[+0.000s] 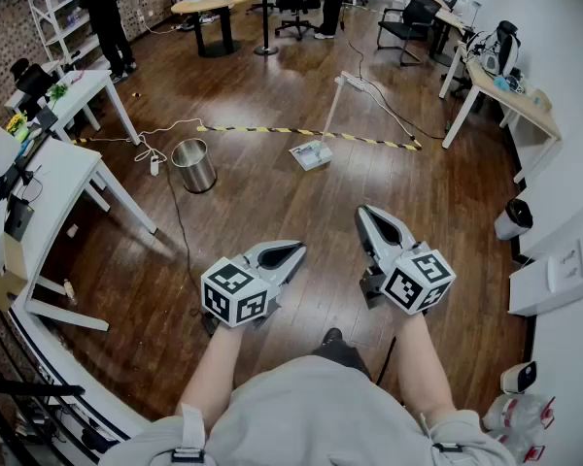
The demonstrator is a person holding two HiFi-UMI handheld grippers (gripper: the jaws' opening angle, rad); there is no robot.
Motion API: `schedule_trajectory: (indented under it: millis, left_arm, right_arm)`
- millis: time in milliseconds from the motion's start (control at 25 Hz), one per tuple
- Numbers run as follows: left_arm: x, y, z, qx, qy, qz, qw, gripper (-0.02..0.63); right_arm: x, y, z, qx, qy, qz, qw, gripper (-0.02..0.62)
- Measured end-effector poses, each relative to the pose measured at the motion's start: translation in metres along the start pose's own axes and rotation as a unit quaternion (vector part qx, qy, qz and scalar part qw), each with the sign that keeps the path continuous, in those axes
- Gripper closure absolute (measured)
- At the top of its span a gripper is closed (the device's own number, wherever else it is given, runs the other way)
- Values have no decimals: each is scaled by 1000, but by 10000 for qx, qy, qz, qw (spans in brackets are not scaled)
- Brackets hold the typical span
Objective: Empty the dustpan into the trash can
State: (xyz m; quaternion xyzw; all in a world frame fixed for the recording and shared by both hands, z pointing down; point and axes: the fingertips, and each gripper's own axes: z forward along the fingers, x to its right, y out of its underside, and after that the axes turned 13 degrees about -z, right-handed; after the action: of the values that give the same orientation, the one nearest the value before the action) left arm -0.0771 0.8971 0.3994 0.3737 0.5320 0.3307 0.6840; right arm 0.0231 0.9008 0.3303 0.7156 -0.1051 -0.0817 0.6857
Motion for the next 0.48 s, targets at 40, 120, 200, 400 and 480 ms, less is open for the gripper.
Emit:
schedule_trajectory:
  millis: [40,120,200,400,480]
  left_arm:
    - [-3,-3,13,15,-6,3,10000,601]
    - [-9,-9,39,43,-21,10,10000,601]
    - [-15,-16,63,66,-56,20,10000,601]
    - [-29,-36,114,165,-316,5,9994,601]
    - [-37,-43,134,184,-416,22,9990,601]
  right_arm:
    - [14,2,3,-7,-14,-4,10000,595]
    - [41,4,8,-20,-45,-7,10000,595]
    - [68,5,12,-28,-80,4,10000,595]
    - [130,5,16,-137,-215,-43,9997,595]
    - [153,9,19,-208,-243,-75,9995,595]
